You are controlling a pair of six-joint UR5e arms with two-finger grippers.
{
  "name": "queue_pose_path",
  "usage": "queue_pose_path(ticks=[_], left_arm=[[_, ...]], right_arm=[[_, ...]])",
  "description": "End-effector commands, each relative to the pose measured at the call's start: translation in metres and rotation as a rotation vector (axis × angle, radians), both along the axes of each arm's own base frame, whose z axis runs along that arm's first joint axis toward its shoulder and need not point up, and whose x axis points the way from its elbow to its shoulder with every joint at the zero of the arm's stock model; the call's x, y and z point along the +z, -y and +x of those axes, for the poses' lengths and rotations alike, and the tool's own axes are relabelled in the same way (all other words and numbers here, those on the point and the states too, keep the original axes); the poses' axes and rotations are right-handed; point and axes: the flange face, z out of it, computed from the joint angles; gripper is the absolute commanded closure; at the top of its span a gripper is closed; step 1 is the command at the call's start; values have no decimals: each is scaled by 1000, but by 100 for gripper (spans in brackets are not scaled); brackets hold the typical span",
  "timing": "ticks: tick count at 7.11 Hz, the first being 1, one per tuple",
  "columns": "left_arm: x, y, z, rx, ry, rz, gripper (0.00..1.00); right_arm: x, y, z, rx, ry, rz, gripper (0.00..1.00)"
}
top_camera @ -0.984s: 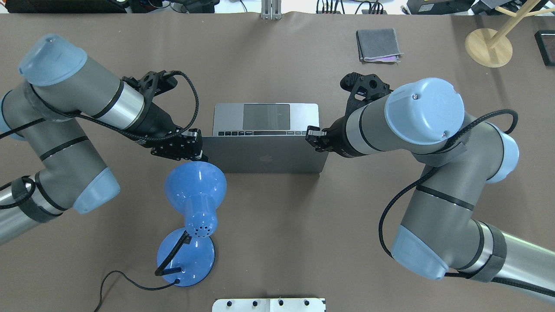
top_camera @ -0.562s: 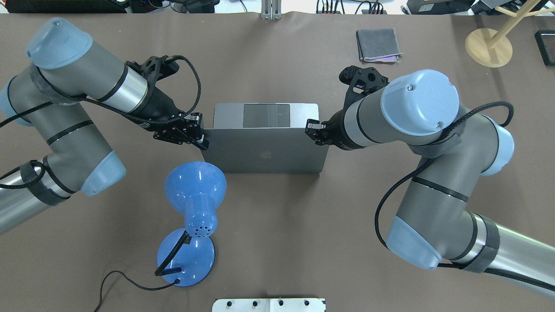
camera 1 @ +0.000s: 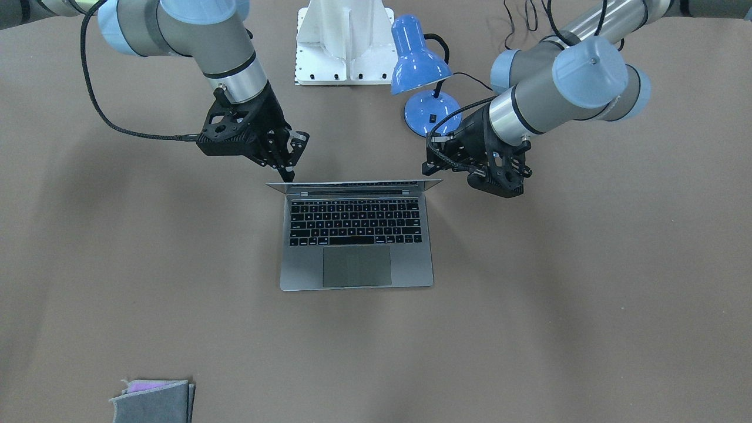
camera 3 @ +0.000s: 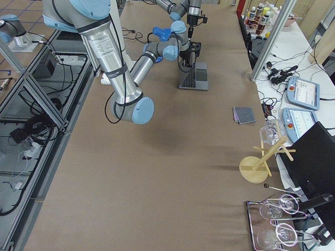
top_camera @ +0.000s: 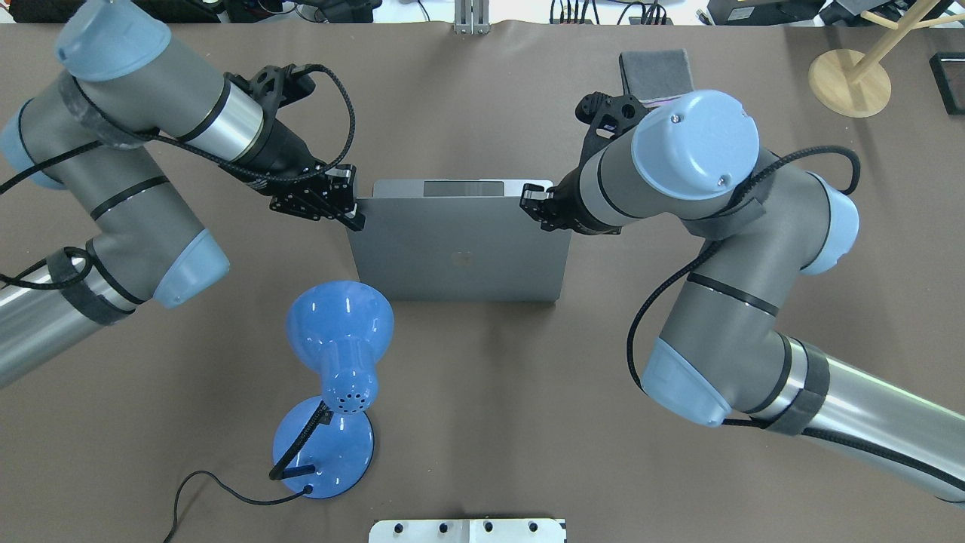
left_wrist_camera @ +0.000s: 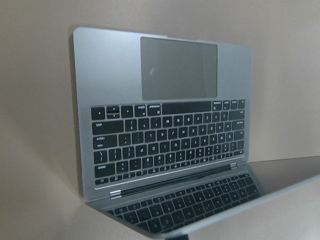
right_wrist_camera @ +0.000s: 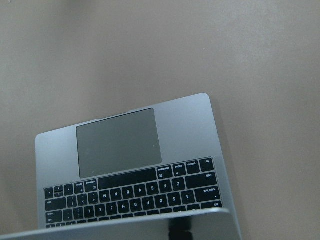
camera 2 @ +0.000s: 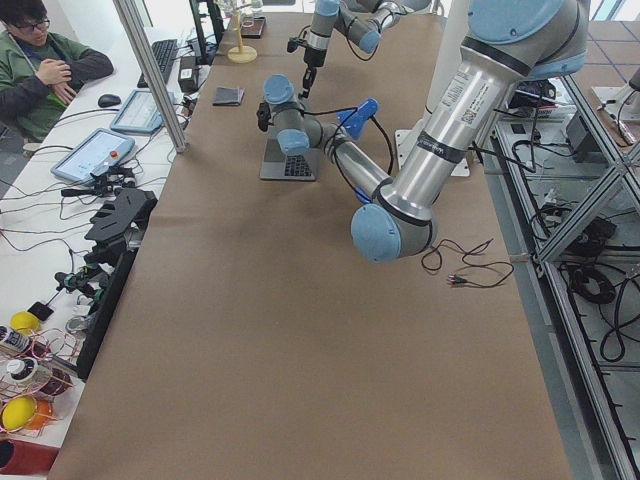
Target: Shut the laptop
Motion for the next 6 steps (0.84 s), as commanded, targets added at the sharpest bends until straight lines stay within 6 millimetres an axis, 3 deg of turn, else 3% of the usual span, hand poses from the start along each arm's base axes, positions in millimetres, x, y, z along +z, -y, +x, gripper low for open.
queue_pose_path(ticks=[1,3,6], left_arm=[[5,23,9,-5,22,19,100],[14,50,9,-16,45,29,100],[10,80,31,-57,87,20,100]], right_arm=[[5,28,-10,11,-5,-6,100],[13,43,-17,21,-3,-4,100],[9,68,-34,32,-25,-23,100]])
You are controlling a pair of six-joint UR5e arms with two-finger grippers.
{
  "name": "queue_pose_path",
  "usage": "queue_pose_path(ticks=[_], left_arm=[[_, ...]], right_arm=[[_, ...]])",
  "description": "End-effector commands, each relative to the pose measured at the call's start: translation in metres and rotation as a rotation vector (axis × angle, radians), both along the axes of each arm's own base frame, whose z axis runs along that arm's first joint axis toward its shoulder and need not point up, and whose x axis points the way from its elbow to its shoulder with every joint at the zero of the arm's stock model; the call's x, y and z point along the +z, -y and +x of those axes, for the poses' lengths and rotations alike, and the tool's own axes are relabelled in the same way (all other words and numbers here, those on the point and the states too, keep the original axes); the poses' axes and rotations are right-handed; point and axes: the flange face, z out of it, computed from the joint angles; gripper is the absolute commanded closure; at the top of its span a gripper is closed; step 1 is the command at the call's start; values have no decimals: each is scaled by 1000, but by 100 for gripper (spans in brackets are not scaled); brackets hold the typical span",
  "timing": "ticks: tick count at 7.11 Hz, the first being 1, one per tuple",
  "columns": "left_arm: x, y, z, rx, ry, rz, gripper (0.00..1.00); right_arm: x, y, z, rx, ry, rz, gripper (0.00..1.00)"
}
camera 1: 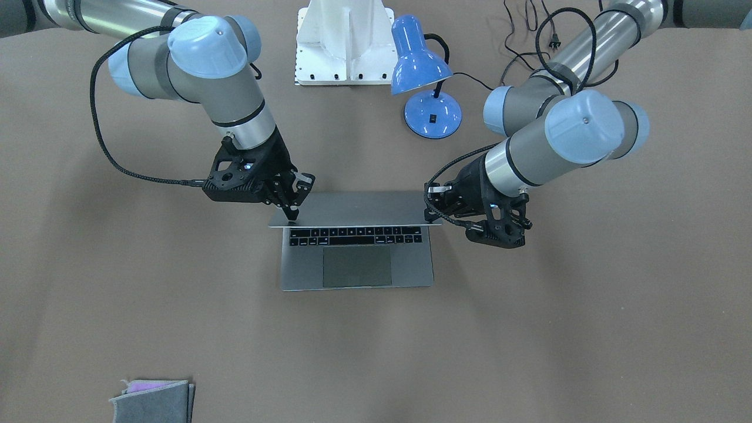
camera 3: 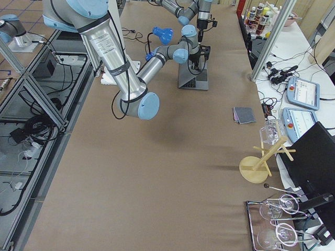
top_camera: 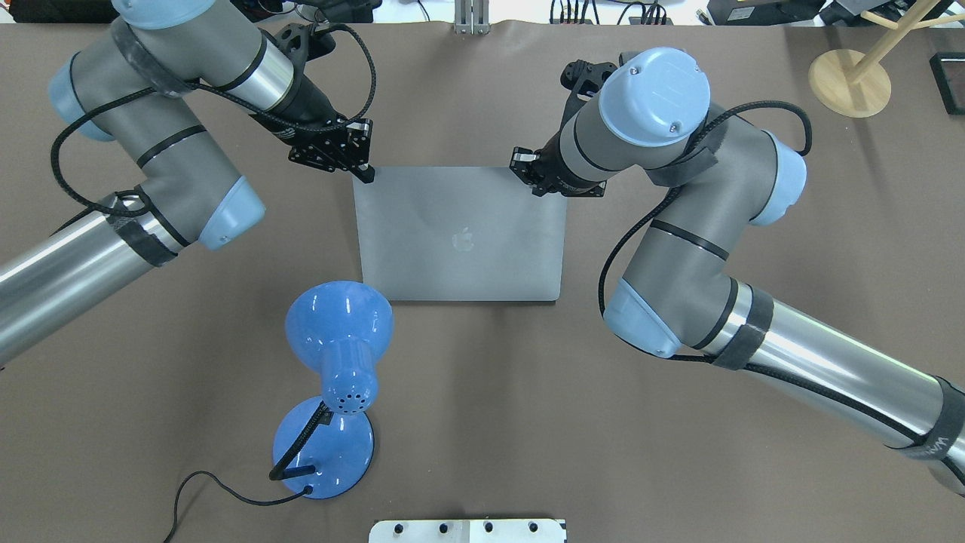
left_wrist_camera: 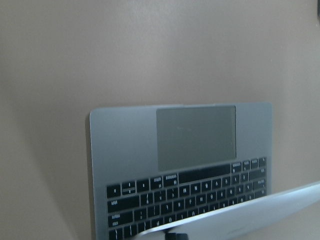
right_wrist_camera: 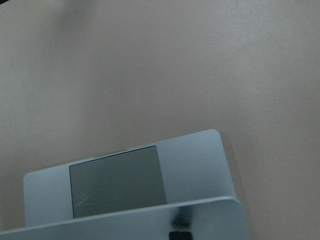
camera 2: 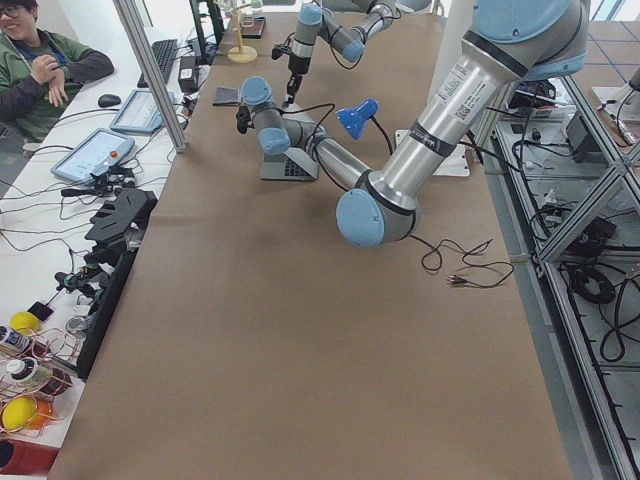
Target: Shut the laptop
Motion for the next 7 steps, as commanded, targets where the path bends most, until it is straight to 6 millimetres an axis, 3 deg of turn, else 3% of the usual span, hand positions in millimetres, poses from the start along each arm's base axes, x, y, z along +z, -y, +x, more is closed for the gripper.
queue_pose_path(ticks=[1,2,4,5,7], left_arm=[[4,19,13,-26,37,26,100],[8,29,19,-36,57,32,100],[15,43,31,-57,95,44,100],[22,51,36,-76,122,54,100],[32,55,70,-102,188,72,100]], right_arm=[[-2,22,-15,10,-21,-18,100],[5,34,-26,14,-24,-19,100],[42,52,-47,18,-39,-25,100],[43,63,-57,20,-55,-36,100],[67,79,-75,30,-61,-31,100]])
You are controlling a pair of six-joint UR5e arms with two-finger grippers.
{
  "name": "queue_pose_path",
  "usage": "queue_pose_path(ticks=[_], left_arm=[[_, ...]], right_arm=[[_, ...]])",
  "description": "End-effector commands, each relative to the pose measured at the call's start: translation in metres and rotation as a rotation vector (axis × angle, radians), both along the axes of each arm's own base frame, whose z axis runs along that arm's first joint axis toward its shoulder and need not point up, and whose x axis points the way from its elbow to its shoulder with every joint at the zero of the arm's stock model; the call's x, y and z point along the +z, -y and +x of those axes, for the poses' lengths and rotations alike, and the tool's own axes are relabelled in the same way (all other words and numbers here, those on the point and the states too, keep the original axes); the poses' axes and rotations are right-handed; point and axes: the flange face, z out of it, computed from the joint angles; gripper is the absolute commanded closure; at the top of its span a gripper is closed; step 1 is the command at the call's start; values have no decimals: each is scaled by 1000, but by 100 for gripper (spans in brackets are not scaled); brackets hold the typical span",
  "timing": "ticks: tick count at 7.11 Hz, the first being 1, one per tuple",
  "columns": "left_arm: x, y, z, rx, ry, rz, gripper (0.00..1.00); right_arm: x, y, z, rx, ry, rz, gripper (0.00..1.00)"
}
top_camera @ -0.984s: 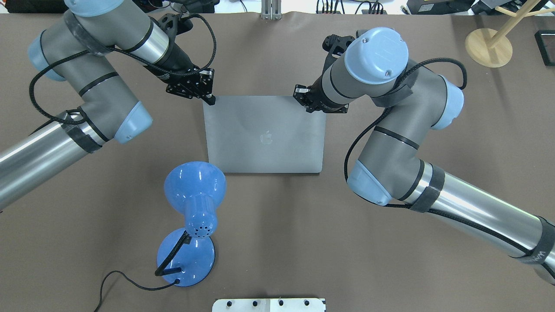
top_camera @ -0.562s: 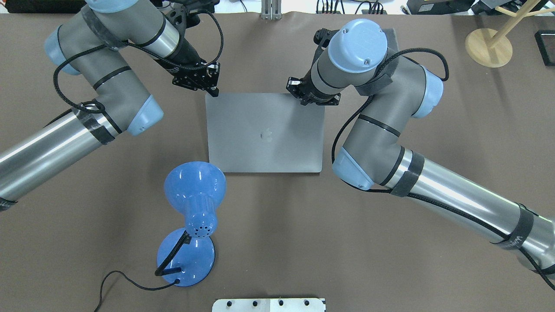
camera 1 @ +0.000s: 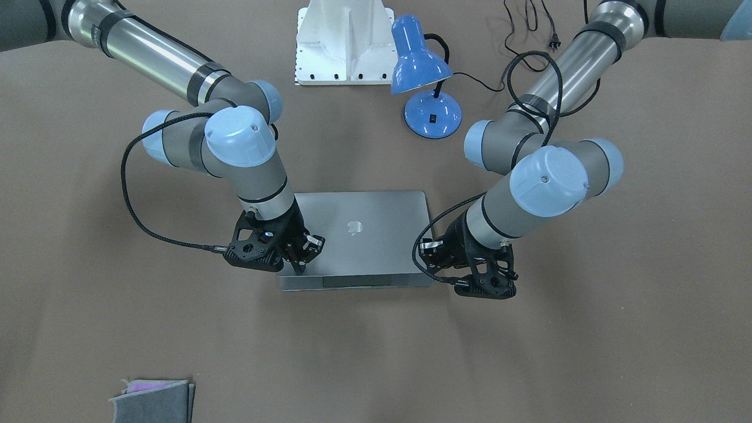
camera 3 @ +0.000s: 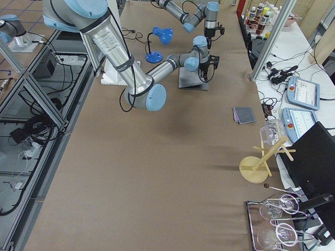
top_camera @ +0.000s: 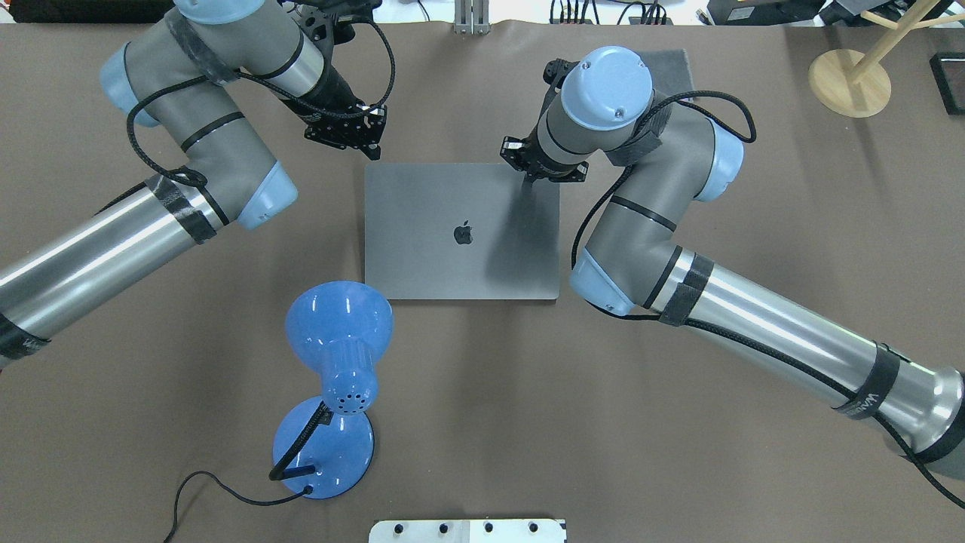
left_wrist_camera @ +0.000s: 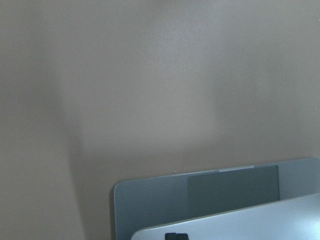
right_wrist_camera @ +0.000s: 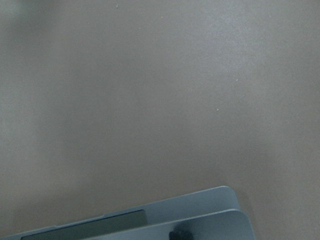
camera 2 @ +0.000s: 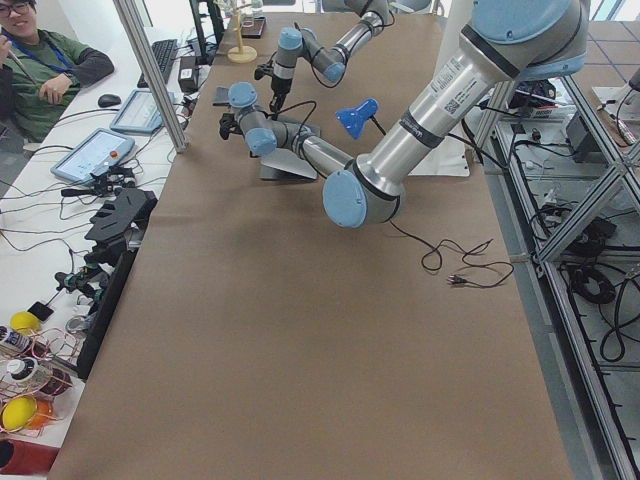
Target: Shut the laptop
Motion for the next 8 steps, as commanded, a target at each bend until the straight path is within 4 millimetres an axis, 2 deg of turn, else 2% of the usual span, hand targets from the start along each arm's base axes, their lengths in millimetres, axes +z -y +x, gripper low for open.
queue_pose_path(ticks=[1,2,3,4,6,7,8], left_arm=[[19,-7,43,-26,83,30,100],[28,-14,58,-30,111,34,100],[30,-17,62,-29,116,35,100],[21,-15,61,-31,105,41,100],[-1,-9,42,-33,67,54,100],[-18,-9,22,-16,51,29,100],[-46,-13,-5,-2,37,-1,100]], right_arm=[[24,12,-14,6,-13,-1,100],[25,15,-17,7,-19,-5,100],[20,17,-19,7,-17,-3,100],[7,24,-13,18,-2,2,100],[-1,40,11,10,22,-6,100],[-3,48,29,-21,46,-26,100],[-2,55,62,-7,47,-46,100]])
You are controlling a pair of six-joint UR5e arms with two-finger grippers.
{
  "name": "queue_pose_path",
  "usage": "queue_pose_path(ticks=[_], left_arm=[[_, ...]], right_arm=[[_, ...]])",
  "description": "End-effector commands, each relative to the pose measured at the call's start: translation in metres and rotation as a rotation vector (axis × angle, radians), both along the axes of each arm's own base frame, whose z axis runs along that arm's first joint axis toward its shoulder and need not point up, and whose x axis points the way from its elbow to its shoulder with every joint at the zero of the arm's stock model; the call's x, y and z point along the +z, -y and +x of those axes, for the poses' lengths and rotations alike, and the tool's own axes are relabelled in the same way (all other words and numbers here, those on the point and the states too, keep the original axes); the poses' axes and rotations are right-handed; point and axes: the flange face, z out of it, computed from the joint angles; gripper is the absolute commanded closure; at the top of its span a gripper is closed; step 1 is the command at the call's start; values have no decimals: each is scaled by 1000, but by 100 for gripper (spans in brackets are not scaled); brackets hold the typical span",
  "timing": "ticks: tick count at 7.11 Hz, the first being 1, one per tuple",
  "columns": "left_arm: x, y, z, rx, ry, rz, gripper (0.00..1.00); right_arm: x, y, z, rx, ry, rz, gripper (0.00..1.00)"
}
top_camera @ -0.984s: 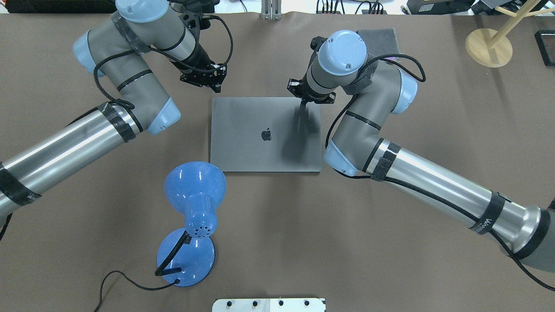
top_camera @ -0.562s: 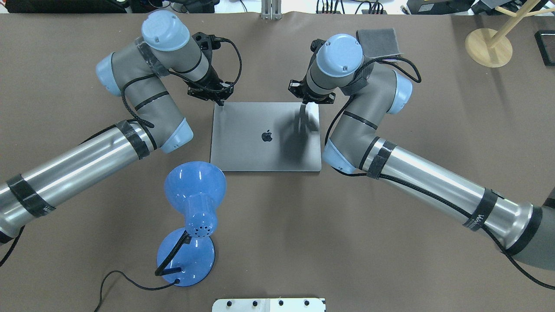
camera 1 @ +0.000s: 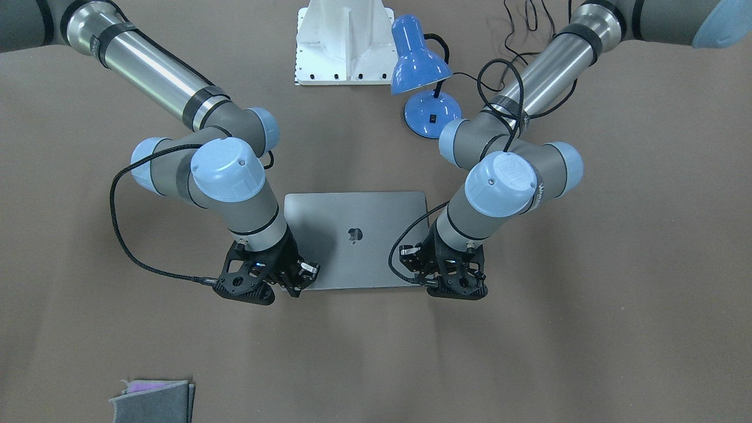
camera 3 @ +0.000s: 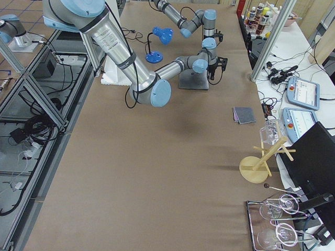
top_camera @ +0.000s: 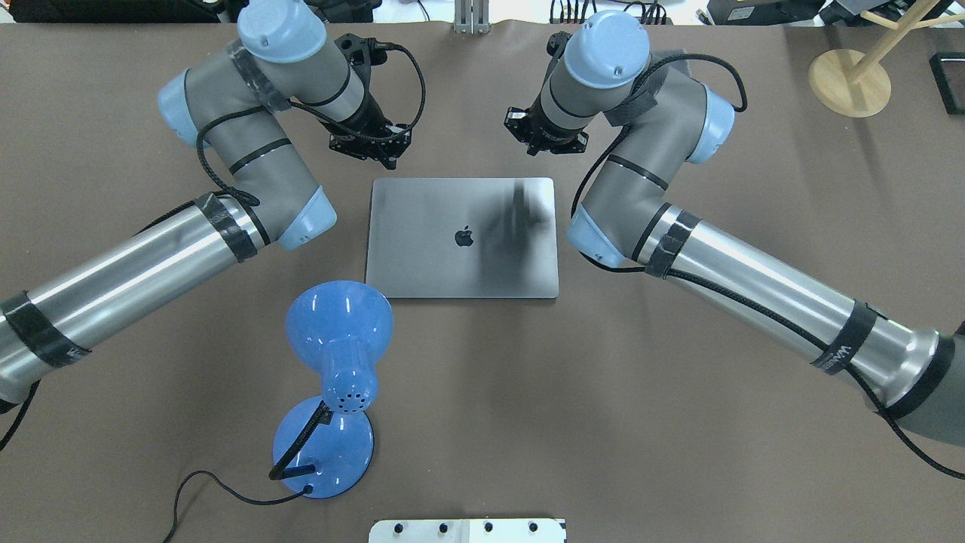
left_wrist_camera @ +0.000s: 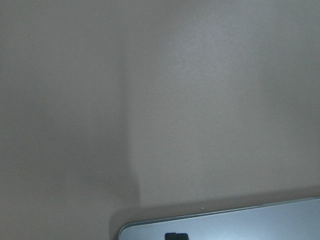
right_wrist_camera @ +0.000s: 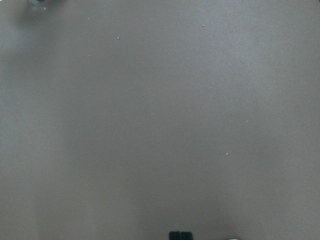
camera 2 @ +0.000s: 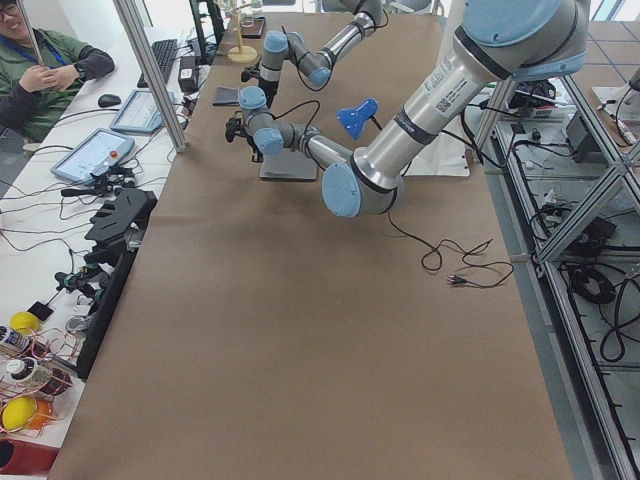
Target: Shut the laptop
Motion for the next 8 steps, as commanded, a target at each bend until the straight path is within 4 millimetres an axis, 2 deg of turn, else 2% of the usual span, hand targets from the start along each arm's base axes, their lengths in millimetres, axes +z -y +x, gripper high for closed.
queue_pose_path(ticks=[1,2,3,4,5,6,7,8], left_arm=[[-49,-8,-52,52,-19,-49,29],[-60,-24,-72,59,-7,-45,2],[-63,-39,-106,64,11,-31,2],[-56,-61,-149,101,62,11,2],[-56,-74,-194,136,118,46,2],[-43,-83,-243,172,167,102,2],[-10,-81,-302,193,213,159,2],[38,-76,-357,232,258,215,2]], right_arm=[[10,10,67,-35,-13,-17,61],[20,8,95,-47,-43,8,1],[33,9,129,-70,-59,21,0],[52,7,169,-117,-79,36,0],[85,-2,216,-158,-103,75,0],[125,-13,264,-202,-117,105,0],[168,-32,312,-240,-138,132,0],[217,-64,357,-287,-178,162,0]])
